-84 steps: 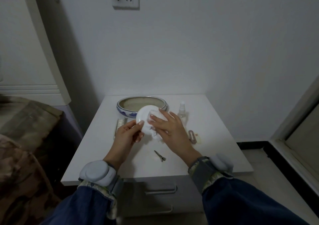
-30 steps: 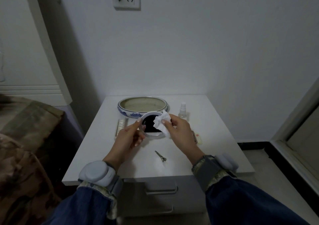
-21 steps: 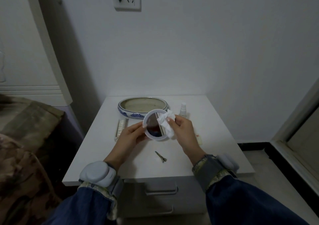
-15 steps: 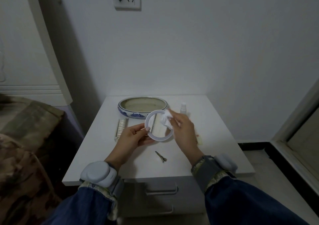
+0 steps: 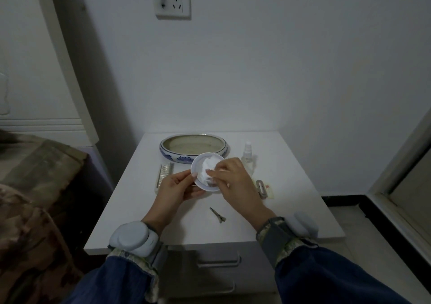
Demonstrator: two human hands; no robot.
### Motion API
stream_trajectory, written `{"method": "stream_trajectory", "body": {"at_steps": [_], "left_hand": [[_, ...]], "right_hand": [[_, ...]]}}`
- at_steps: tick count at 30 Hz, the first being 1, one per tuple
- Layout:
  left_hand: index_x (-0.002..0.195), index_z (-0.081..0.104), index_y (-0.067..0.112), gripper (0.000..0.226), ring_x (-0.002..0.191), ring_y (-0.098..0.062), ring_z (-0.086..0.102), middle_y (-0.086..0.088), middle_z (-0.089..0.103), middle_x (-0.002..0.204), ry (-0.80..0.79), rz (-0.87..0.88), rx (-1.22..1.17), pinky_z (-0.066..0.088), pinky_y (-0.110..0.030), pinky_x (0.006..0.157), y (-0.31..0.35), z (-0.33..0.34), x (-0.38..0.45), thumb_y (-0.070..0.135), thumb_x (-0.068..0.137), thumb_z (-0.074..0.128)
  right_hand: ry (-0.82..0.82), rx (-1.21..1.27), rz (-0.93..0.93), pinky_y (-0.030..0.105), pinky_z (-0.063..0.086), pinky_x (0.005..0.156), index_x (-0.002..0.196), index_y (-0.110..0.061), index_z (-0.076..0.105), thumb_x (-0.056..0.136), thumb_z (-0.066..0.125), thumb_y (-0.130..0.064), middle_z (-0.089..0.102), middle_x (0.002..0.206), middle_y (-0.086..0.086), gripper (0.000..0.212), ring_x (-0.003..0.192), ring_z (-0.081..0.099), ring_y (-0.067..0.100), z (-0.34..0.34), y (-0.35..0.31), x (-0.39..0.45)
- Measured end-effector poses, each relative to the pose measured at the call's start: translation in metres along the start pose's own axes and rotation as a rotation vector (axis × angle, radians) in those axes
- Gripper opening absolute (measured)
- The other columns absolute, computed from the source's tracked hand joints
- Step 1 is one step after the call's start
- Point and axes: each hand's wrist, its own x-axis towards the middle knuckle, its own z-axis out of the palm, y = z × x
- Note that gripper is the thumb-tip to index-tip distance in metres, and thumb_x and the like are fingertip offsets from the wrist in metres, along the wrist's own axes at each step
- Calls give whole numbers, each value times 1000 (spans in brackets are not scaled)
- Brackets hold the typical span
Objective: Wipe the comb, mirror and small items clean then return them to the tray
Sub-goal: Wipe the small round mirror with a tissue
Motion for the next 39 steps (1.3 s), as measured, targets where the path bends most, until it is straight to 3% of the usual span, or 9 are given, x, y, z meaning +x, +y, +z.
{"method": "stream_trajectory", "body": {"at_steps": [4, 10, 14, 20, 23, 26, 30, 35, 39], "left_hand": [[110, 64, 12, 22, 87, -25, 71, -13, 73, 95, -51, -15, 34, 57, -24, 68, -1, 2, -2, 11, 93, 50], [113, 64, 10, 24, 91, -28, 70, -16, 72, 98, -125, -58, 74, 57, -27, 73, -4, 2, -1, 11, 93, 51], [115, 63, 8, 26, 94, -29, 69, -17, 71, 101, -131, -48, 97, 57, -31, 78, -5, 0, 0, 12, 93, 51], [111, 66, 10, 24, 94, -29, 69, -15, 72, 101, -135, -32, 168, 57, -34, 81, -6, -2, -1, 14, 93, 51], [114, 65, 8, 25, 94, -29, 69, -15, 72, 101, -137, -27, 150, 57, -34, 80, -6, 1, -1, 13, 93, 51], [113, 64, 10, 24, 91, -28, 70, -15, 72, 98, -128, -30, 127, 58, -31, 76, -6, 2, -1, 11, 92, 53], [109, 66, 11, 22, 87, -27, 71, -14, 73, 93, -122, -27, 114, 58, -27, 71, -4, 3, -1, 8, 91, 54], [111, 65, 10, 24, 92, -28, 70, -14, 72, 98, -134, -4, 115, 58, -32, 77, -4, 2, -1, 12, 93, 51], [116, 63, 7, 27, 93, -29, 69, -15, 72, 100, -104, 5, 95, 58, -31, 76, -4, -1, 0, 12, 93, 51]], "right_hand": [[95, -28, 130, 19, 38, 72, 91, -1, 72, 77, 65, 1, 59, 80, 12, 16, 82, 49, 16, 0, -1, 2], [203, 59, 381, 17, 39, 74, 100, -2, 70, 85, 64, -7, 59, 86, 12, 17, 84, 58, 25, -8, -4, 7], [10, 96, 272, 24, 42, 79, 108, -2, 67, 88, 56, -6, 57, 94, 13, 23, 89, 56, 25, -4, -11, 5], [-120, 99, 92, 14, 36, 75, 106, -6, 69, 84, 53, -7, 58, 90, 12, 27, 86, 48, 13, -3, -12, 1], [-58, 67, 136, 14, 36, 76, 102, -4, 70, 82, 55, -5, 58, 89, 13, 26, 86, 47, 12, -2, -11, 3], [76, 42, 236, 19, 40, 76, 100, -1, 70, 81, 60, 1, 59, 88, 15, 22, 84, 57, 25, -3, -5, 6], [170, 53, 380, 35, 51, 79, 103, -1, 69, 85, 62, -3, 60, 91, 15, 20, 87, 60, 28, -9, -2, 7], [61, 83, 224, 23, 43, 69, 105, -5, 69, 83, 57, -8, 58, 85, 11, 25, 78, 57, 23, -2, -19, 3], [-73, 162, 158, 3, 35, 74, 114, -12, 66, 89, 53, -8, 50, 99, -2, 28, 85, 46, 1, -4, -19, 3]]}}
